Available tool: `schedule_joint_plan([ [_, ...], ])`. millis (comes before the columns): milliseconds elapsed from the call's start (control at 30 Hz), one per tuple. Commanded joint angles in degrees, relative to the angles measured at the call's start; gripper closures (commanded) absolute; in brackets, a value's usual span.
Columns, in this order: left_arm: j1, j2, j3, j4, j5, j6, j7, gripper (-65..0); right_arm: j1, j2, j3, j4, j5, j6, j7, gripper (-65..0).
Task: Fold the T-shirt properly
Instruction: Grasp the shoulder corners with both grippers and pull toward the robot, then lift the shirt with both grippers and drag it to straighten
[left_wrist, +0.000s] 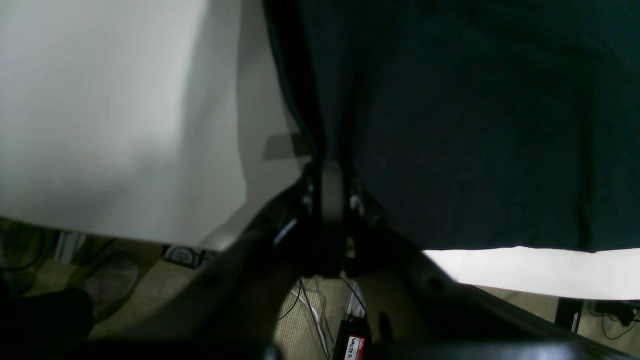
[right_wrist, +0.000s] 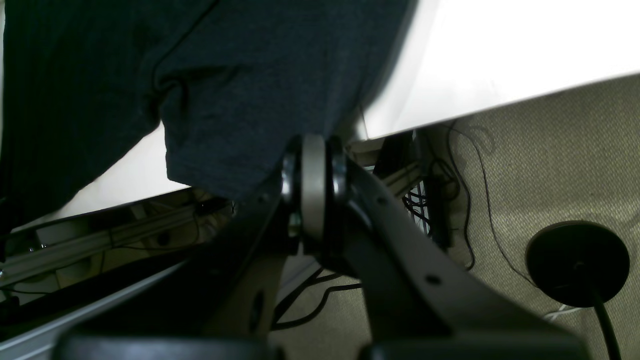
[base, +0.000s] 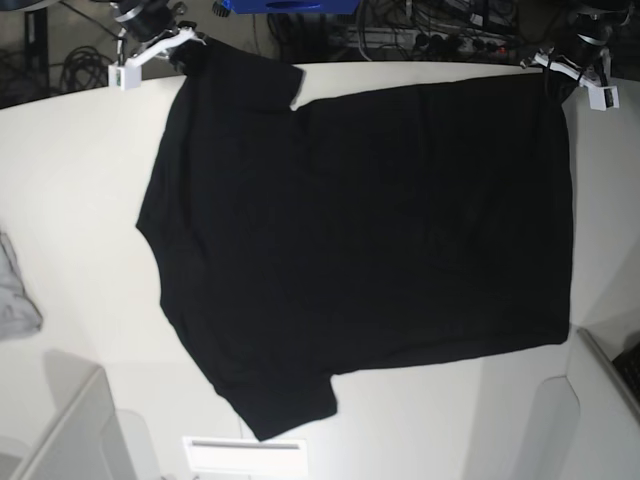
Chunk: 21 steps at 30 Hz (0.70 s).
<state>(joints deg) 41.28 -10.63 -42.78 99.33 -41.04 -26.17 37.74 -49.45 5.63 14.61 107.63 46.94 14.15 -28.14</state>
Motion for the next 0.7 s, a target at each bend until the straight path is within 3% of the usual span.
schedule_joint_plan([
  [0,1.32,-0.75,-1.92,1.02,-0.85,-0.33,-1.03,0.0,-0.70,0.39,0.29,0.72,0.58,0.57,0.67,0.0],
  [167,1.49,-0.66,-5.35,1.81,-0.50,-4.55,-0.77,0.0,-0.09,0.39,0.29,0.54,0.49,0.57,0.67,0.0],
  [667,1.23,-0.58,-5.61,2.34,-0.85,-4.99,-0.77,0.0,1.06,0.31,-0.24,1.24,0.84,0.57,0.67,0.0],
])
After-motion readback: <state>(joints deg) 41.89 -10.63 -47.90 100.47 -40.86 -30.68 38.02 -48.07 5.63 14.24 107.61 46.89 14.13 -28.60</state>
